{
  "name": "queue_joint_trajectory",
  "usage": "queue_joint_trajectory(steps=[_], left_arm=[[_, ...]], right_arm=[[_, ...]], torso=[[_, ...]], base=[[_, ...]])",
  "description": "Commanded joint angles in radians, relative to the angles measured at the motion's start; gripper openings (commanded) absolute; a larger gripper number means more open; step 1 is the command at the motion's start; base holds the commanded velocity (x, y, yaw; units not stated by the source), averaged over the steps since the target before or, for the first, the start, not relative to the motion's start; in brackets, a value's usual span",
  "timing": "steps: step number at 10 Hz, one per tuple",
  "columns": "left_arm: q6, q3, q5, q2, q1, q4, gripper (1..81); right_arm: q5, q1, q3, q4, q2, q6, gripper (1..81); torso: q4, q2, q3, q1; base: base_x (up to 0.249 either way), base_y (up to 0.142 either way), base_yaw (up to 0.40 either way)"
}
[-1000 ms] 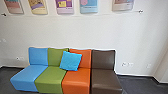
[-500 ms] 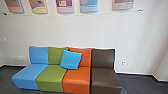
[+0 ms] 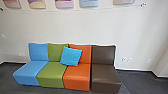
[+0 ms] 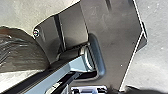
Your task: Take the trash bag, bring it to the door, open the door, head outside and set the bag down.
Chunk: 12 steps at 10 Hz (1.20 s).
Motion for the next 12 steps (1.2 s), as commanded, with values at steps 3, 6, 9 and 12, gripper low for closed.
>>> queue_joint_trajectory(steps=[3, 6, 9, 12], left_arm=[[-0.018, -0.02, 0.095, 0.034, -0.033, -0.01, 1.0], [-0.009, -0.119, -0.008, 0.085, -0.004, -0.002, 1.0], [0.017, -0.124, -0.041, 0.088, 0.01, -0.002, 1.0], [0.074, -0.124, -0.173, 0.097, 0.053, -0.002, 1.0]], right_arm=[[-0.077, 0.009, -0.093, -0.041, 0.049, -0.005, 81.1], [-0.077, 0.004, -0.196, -0.051, 0.113, -0.005, 81.1], [-0.076, -0.002, -0.21, -0.055, 0.133, -0.003, 81.1], [-0.076, -0.009, -0.319, -0.058, 0.204, -0.003, 81.1]], torso=[[0.0, 0.009, 0.051, -0.006], [0.0, 0.008, 0.11, -0.006], [0.0, 0.007, 0.1, -0.008], [0.0, 0.007, 0.104, -0.009]], base=[[0.0, 0.0, 0.0], [0.0, 0.0, 0.0], [0.0, 0.0, 0.0], [0.0, 0.0, 0.0]])
